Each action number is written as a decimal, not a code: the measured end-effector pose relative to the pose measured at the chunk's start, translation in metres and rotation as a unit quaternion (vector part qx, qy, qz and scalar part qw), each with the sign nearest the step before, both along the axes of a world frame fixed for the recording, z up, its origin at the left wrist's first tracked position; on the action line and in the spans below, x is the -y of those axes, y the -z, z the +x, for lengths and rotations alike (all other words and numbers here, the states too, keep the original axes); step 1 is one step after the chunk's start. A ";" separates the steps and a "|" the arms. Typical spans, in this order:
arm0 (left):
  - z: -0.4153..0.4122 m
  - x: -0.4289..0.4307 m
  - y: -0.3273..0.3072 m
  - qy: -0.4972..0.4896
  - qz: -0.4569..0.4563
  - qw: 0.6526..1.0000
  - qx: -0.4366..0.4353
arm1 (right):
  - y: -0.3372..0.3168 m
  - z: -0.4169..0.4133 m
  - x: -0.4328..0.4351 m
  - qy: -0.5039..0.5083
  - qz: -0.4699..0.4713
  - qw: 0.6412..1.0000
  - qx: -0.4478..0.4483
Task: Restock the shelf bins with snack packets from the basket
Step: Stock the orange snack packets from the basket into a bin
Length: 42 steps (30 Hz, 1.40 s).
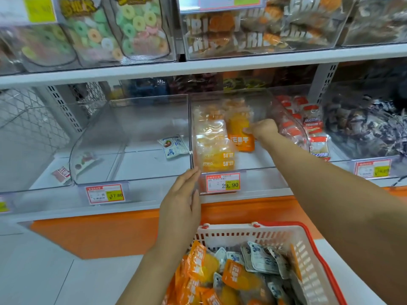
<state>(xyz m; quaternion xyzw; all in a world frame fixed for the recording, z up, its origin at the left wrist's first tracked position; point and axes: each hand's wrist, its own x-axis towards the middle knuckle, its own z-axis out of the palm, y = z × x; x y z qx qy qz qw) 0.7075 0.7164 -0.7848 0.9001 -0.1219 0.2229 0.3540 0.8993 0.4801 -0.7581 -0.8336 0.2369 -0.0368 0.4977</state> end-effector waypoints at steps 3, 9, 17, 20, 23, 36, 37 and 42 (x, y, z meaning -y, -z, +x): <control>0.007 -0.004 0.000 0.016 0.013 1.000 -0.001 | 0.004 0.007 0.001 0.018 -0.026 0.999 0.008; 0.006 -0.004 0.003 0.017 0.021 0.999 0.017 | 0.007 0.003 0.002 0.009 0.003 1.000 0.006; -0.015 0.001 0.014 0.051 0.010 0.998 -0.019 | -0.025 -0.123 -0.017 -0.073 -0.048 0.962 0.259; -0.031 0.002 0.027 0.046 -0.012 0.998 -0.044 | -0.003 -0.180 -0.015 -0.088 -0.029 0.954 0.284; -0.047 0.004 0.050 0.061 0.055 0.987 -0.138 | 0.050 -0.206 -0.005 -0.051 -0.046 0.976 0.207; -0.104 -0.031 0.142 0.117 0.290 0.859 -0.405 | 0.226 -0.313 0.031 -0.076 -0.175 0.940 -0.284; -0.103 -0.030 0.142 0.115 0.287 0.860 -0.407 | 0.226 -0.313 0.030 -0.071 -0.158 0.947 -0.272; -0.101 -0.024 0.139 0.104 0.274 0.857 -0.424 | 0.220 -0.302 0.026 -0.042 -0.104 0.985 -0.135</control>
